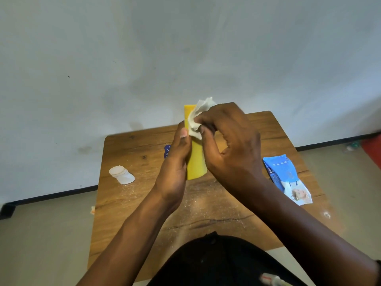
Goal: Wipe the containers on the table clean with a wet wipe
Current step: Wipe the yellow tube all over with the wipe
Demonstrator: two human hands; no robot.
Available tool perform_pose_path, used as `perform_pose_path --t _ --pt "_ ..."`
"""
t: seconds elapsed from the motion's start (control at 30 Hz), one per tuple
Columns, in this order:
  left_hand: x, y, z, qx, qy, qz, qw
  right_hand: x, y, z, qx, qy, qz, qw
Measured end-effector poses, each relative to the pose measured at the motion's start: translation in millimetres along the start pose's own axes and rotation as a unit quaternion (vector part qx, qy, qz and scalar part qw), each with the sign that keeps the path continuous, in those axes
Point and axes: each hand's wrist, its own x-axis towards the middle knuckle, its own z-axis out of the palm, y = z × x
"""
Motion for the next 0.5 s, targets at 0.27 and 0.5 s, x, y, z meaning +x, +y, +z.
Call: perform_pose_path --t 0.27,0.5 --pt "5 13 -18 -0.086 0.012 -0.036 0.996 0 4 -9 0.172 0.002 0.16 0.972" --pt "2 8 -16 -0.129 0.053 -0.096 0.986 8 -1 -18 0.38 -0.068 0.291 0.876"
